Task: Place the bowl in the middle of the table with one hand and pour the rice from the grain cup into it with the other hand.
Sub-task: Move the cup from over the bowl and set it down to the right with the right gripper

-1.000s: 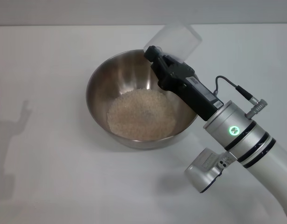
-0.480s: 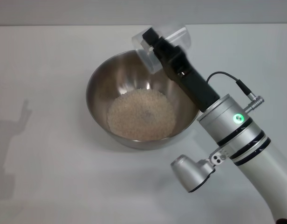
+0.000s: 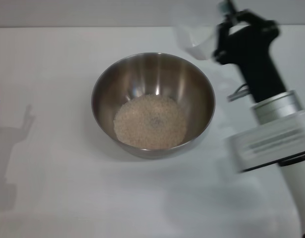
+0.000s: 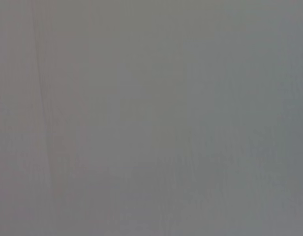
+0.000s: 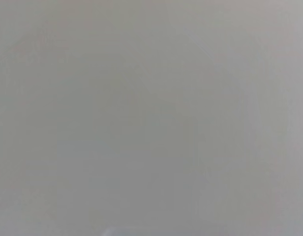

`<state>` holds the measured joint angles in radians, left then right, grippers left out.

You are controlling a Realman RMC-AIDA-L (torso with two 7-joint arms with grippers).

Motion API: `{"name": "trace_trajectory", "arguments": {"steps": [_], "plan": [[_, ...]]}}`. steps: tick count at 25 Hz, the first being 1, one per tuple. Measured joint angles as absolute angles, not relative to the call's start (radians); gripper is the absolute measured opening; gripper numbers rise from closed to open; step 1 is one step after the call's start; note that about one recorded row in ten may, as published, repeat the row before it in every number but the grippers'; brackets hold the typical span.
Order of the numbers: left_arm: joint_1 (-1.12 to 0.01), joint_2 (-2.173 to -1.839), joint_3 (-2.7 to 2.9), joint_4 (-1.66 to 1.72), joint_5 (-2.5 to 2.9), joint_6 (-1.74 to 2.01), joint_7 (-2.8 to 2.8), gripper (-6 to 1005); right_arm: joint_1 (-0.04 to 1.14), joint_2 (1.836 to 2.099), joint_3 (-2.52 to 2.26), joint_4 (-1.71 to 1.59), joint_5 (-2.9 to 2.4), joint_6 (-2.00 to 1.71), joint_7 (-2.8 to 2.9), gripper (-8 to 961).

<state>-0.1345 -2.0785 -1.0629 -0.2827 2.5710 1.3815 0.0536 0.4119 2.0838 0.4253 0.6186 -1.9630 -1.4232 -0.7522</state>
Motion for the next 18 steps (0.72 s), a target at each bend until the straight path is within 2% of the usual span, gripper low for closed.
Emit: {"name": "trace_trajectory", "arguments": {"steps": [7,18], "plan": [[-0.135,-2.078,-1.055,-0.283,2.571,1.385,0.054,859,0.422,2.084,0.461,0.355,-1.969,-1.479,-0.1,19],[-0.133,-2.078,-1.051,-0.282,2.571,1.383,0.054,859,0.426,2.084,0.552,0.185,-1.963,-1.331,0.004,19]]}}
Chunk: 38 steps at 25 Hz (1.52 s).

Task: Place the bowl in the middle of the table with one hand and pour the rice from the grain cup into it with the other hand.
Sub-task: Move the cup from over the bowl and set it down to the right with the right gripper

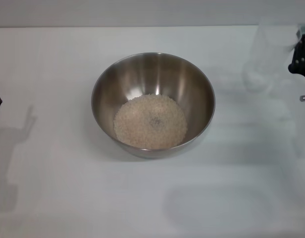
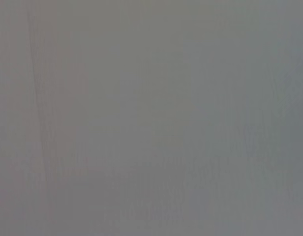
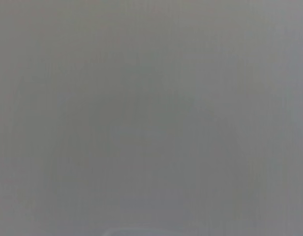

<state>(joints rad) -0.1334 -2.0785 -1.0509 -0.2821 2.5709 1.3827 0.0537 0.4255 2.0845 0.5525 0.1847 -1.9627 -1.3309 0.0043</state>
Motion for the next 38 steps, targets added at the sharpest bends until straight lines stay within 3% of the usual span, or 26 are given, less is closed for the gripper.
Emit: {"name": "trace_trajectory", "arguments": {"steps": [38], "plan": [[-0.14,-2.079,-1.041,-0.284,2.571,1.382,0.054,859,0.588,2.084,0.478,0.165,-2.068,-0.921,-0.003,24]]}}
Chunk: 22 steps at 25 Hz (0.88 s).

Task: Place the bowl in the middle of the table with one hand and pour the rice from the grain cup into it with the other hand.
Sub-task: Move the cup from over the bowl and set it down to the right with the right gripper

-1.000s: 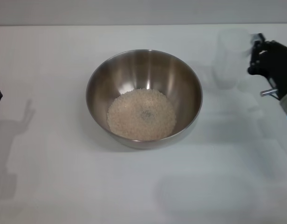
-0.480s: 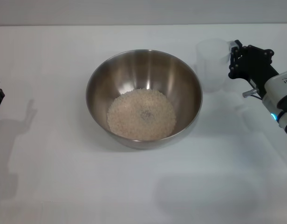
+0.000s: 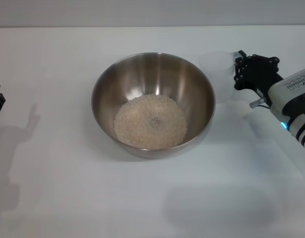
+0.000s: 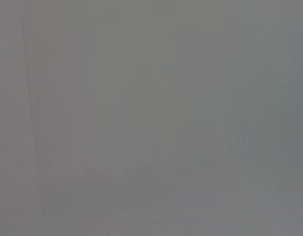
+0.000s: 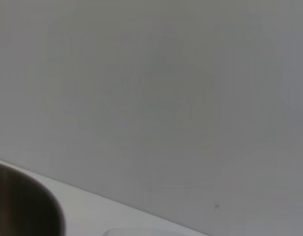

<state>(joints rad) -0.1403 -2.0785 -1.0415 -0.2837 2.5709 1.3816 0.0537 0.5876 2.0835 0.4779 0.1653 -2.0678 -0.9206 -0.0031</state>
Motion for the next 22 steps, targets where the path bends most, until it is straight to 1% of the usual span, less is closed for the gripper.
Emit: {"name": "trace_trajectory", "arguments": {"steps": [14,18,19,22], "plan": [[-0.136,-2.078,-1.04,-0.284,2.571,1.379,0.054,859,0.569,2.088,0.464,0.177,-2.067,-0.919,-0.003,65],[-0.134,-2.078,-1.04,-0.284,2.571,1.379,0.054,859,0.538,2.088,0.463,0.198,-2.069,-0.933,-0.003,206],[-0.134,-2.079,-1.04,-0.284,2.571,1.379,0.054,859,0.513,2.087,0.462,0.208,-2.069,-0.955,-0.003,241],[-0.133,-2.078,-1.04,-0.284,2.571,1.379,0.054,859,0.484,2.087,0.462,0.218,-2.069,-0.989,-0.003,473]]}}
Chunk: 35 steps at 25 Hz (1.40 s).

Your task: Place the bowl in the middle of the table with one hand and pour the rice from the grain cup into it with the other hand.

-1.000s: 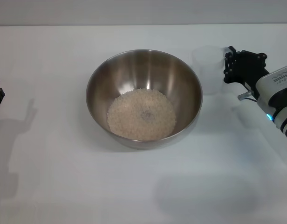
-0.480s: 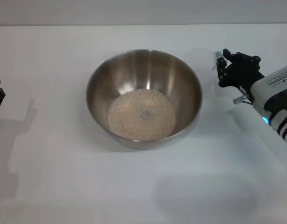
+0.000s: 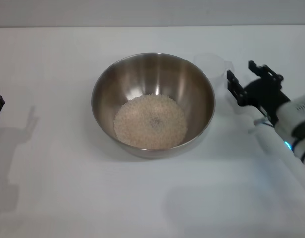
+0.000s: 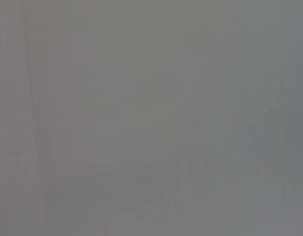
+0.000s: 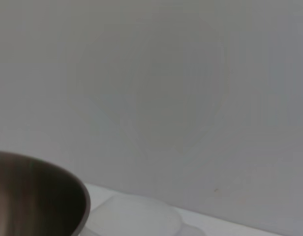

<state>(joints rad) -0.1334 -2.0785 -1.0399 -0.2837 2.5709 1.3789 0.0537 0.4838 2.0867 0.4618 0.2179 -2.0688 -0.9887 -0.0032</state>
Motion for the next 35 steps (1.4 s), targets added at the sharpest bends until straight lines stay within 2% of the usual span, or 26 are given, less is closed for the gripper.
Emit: {"name": "trace_trajectory", "arguments": {"steps": [5,17,22,27,35], "plan": [[-0.133,-2.078,-1.04,-0.282,2.571,1.379,0.054,859,0.409,2.084,0.46,0.235,-2.069,-1.085,-0.003,681],[-0.126,-2.078,-1.047,-0.273,2.571,1.371,0.054,859,0.165,2.084,0.499,0.258,-2.041,-1.515,0.009,684],[-0.118,-2.079,-1.048,-0.275,2.57,1.38,0.054,859,0.129,2.087,0.515,0.26,-2.002,-1.584,0.008,707],[-0.12,-2.078,-1.048,-0.26,2.569,1.367,0.054,859,0.123,2.089,0.516,0.26,-1.999,-1.601,-0.003,839],[-0.13,-2.075,-1.046,-0.241,2.569,1.353,0.054,859,0.141,2.088,0.515,0.241,-1.999,-1.607,-0.004,838]]}}
